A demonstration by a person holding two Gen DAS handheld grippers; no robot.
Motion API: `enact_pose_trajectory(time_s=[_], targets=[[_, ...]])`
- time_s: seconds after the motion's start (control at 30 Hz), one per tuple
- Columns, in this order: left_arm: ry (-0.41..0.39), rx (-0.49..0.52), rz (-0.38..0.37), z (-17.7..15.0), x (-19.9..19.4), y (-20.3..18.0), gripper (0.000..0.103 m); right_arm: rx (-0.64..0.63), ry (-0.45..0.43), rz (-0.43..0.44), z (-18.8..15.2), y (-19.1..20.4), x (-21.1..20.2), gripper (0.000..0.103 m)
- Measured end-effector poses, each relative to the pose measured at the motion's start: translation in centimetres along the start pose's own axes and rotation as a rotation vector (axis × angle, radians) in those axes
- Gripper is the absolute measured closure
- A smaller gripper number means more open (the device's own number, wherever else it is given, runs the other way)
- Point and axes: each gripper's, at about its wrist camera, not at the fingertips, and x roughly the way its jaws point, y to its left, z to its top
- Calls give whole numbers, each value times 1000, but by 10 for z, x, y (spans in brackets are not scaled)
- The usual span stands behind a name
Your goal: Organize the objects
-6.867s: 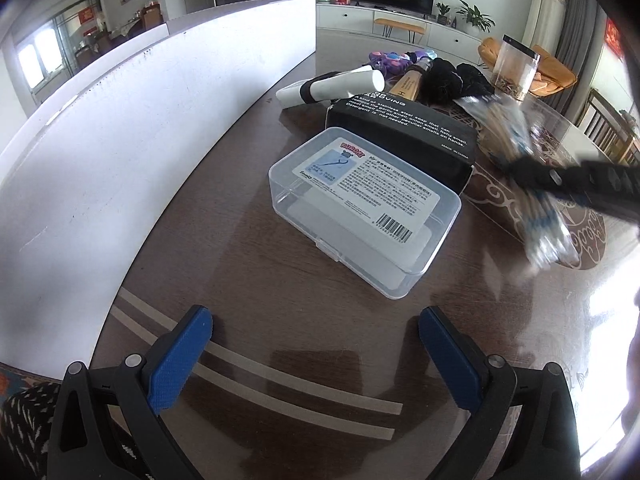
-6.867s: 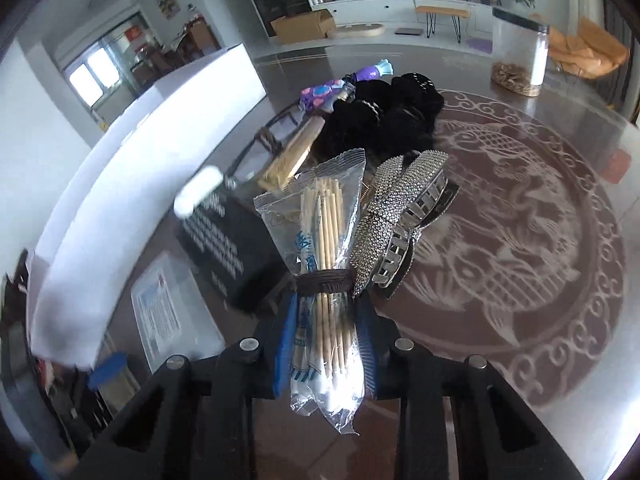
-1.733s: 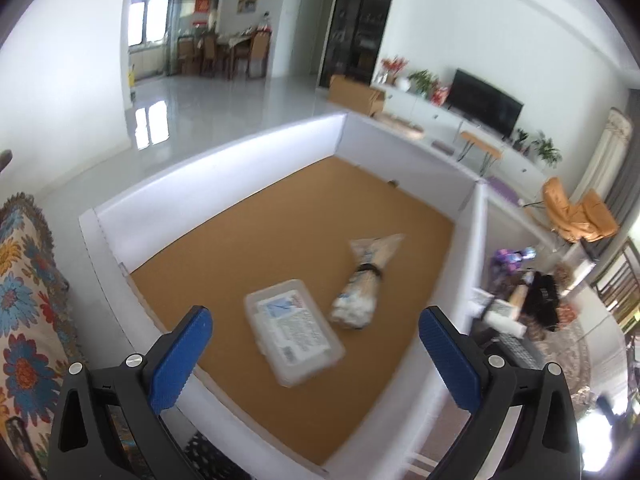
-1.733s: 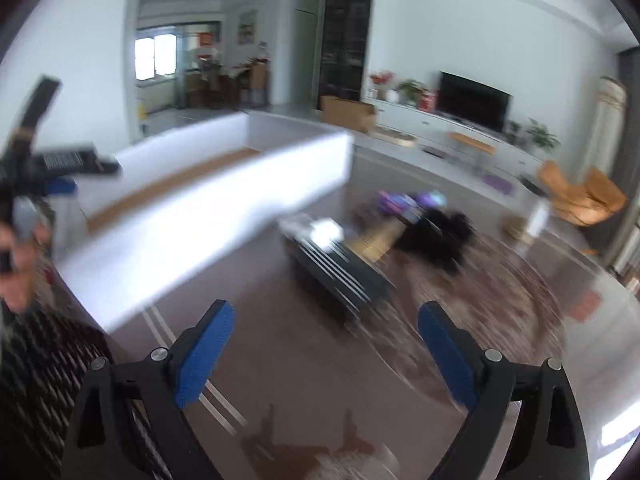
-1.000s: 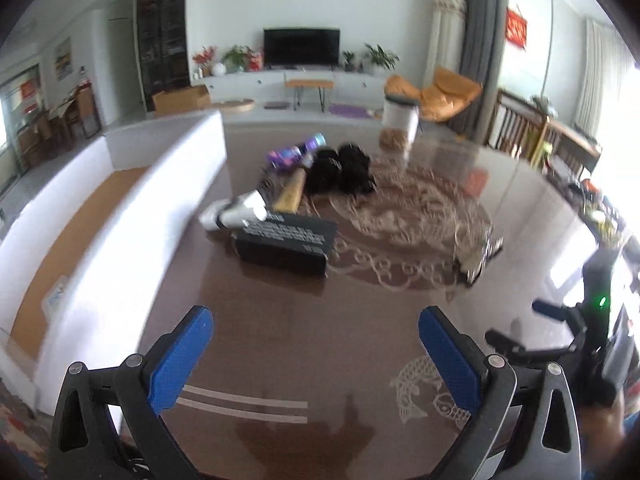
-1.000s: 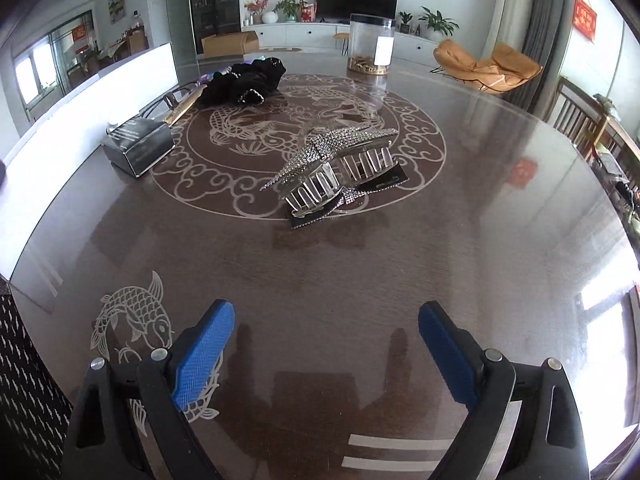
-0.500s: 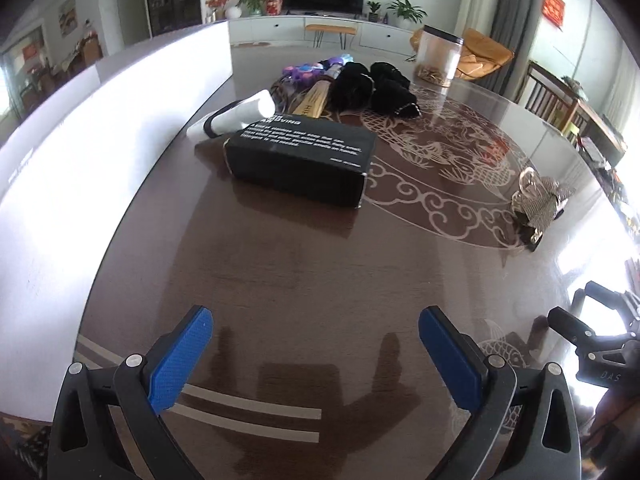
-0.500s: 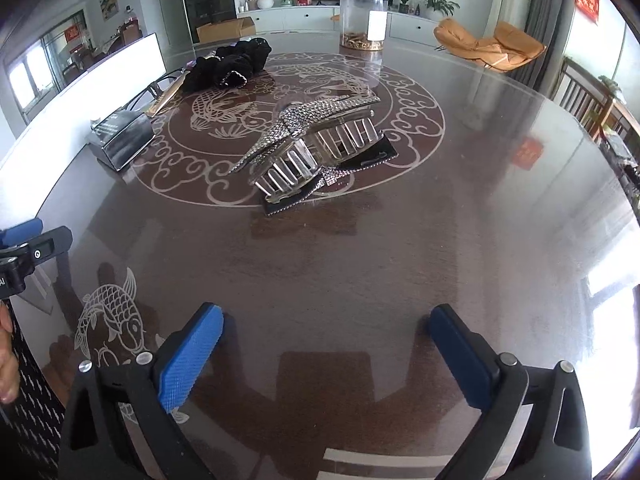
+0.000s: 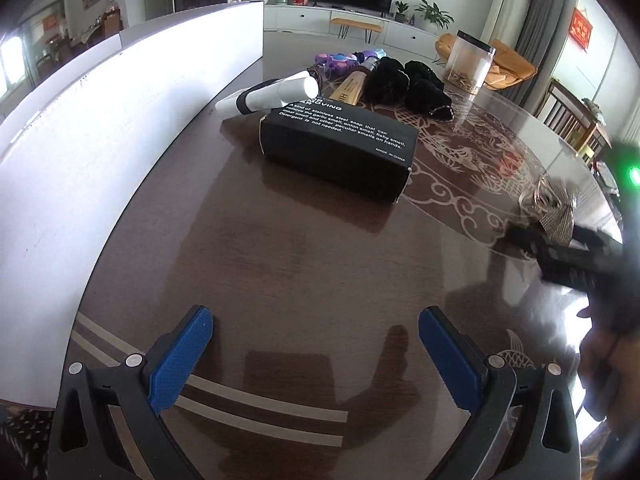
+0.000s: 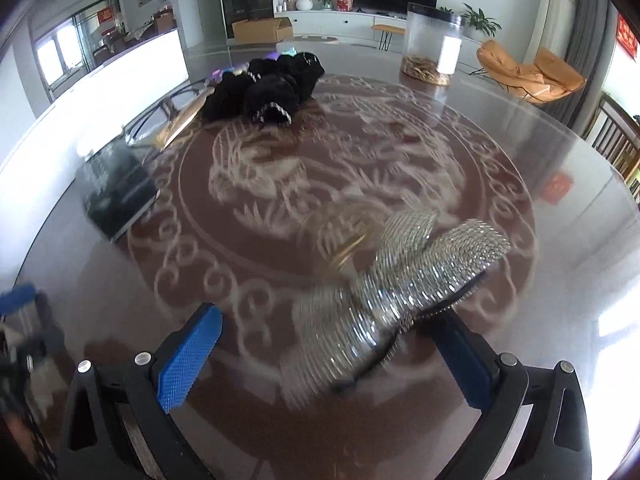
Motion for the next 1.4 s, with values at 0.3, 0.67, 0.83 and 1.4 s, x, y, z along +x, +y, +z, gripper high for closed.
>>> enact_pose_trajectory(time_s=[0.3, 0.67, 0.83, 1.4], targets=[[11, 55, 64, -3, 0, -7, 0, 1, -9, -1, 13, 14, 8, 0], [8, 50, 67, -3, -1, -6, 0, 56, -29, -41, -29, -1, -20, 0], [6, 50, 68, -3, -1, -6, 0, 57, -30, -42, -29, -1, -20, 0], [4, 41, 74, -1, 0, -5, 0, 55, -32, -41, -29, -1, -20, 0]])
